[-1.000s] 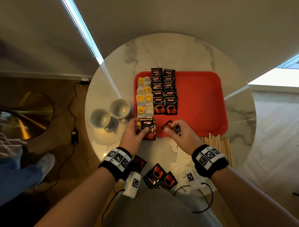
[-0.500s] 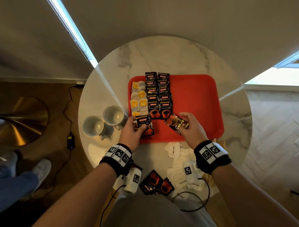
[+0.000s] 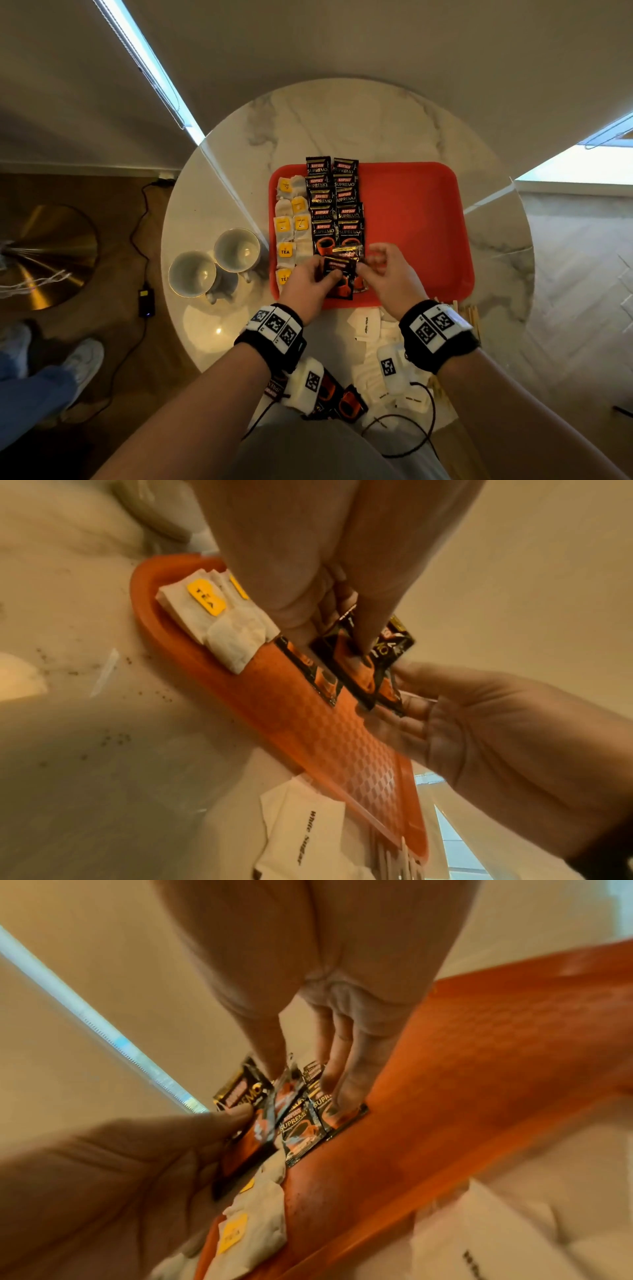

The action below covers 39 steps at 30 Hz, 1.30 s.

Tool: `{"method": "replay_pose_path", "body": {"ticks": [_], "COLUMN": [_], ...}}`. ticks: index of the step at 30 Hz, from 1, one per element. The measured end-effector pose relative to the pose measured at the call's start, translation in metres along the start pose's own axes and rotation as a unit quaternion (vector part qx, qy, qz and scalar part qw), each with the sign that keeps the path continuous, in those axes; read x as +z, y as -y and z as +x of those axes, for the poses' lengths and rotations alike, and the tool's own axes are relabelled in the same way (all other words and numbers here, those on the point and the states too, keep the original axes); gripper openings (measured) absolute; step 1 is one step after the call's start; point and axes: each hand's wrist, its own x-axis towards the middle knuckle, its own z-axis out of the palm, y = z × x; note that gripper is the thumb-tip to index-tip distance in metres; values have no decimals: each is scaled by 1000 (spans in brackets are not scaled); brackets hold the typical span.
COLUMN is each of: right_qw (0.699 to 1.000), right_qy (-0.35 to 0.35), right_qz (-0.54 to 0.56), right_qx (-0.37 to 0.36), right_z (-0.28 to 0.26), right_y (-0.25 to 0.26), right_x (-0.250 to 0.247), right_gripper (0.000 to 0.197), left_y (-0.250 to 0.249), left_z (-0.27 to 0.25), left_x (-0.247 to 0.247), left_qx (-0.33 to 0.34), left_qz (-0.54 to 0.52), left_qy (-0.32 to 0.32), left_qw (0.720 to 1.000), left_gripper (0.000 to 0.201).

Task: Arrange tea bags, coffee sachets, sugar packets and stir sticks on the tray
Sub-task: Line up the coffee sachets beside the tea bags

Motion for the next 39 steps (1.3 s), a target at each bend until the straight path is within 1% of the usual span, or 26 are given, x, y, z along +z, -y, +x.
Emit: {"method": "replay_pose_path", "body": {"ticks": [2, 3, 6, 9, 10, 13, 15, 18, 20, 21, 23, 25, 28, 32, 33, 35, 37, 39], "right_qw": [1000, 999, 997, 994, 994, 992, 991, 988, 985, 984, 983, 982, 980, 980, 980, 980, 983, 981], "right_qy": [12, 4, -47, -63, -65, -71, -76, -100, -103, -101, -97, -97, -100, -101, -99, -90, -54, 25], "right_qz": [3, 6, -9, -2, -4, -30, -44, -68, -101, -116, -138, -153, -162, -166, -169, -172, -177, -190], "right_qx": [27, 35, 54, 84, 91, 98, 100, 96, 91, 86, 73, 59, 53, 48, 45, 34, 11, -12], "right_z": [5, 7, 19, 33, 37, 45, 50, 56, 58, 58, 58, 58, 59, 53, 49, 35, 12, -14], "right_y": [-8, -10, -15, -21, -24, -23, -23, -24, -26, -27, -27, -27, -26, -23, -22, -20, -20, -23], "right_x": [4, 5, 2, 2, 4, 9, 12, 16, 18, 19, 21, 24, 27, 24, 22, 16, 14, 18], "right_gripper": [20, 16, 12, 14, 15, 16, 17, 28, 40, 44, 46, 43, 39, 38, 37, 35, 31, 30], "left_y": [-2, -3, -5, -9, -11, -10, -7, 2, 6, 9, 15, 18, 18, 12, 11, 8, 11, 22], "left_z": [3, 5, 13, 23, 27, 44, 51, 50, 46, 45, 45, 48, 52, 47, 42, 28, 7, -17], "left_x": [4, 5, 4, -3, -5, -6, -4, -1, 1, 2, 2, 1, 0, -1, -2, -8, -20, -35], "left_qx": [-14, -16, 6, 3, -5, -25, -4, 53, 95, 122, 162, 175, 180, 200, 211, 222, 195, 170], "left_qz": [-46, -46, 27, 97, 121, 210, 257, 335, 409, 450, 519, 549, 545, 510, 497, 462, 446, 464], "left_qy": [-9, -19, -74, -130, -135, -130, -134, -163, -158, -142, -102, -79, -61, -55, -53, -38, 9, 61], "left_qw": [999, 999, 997, 987, 983, 969, 957, 926, 894, 873, 833, 814, 816, 835, 840, 858, 874, 867], "left_gripper": [17, 18, 14, 12, 14, 30, 43, 64, 70, 72, 70, 62, 58, 56, 53, 41, 27, 20]}}
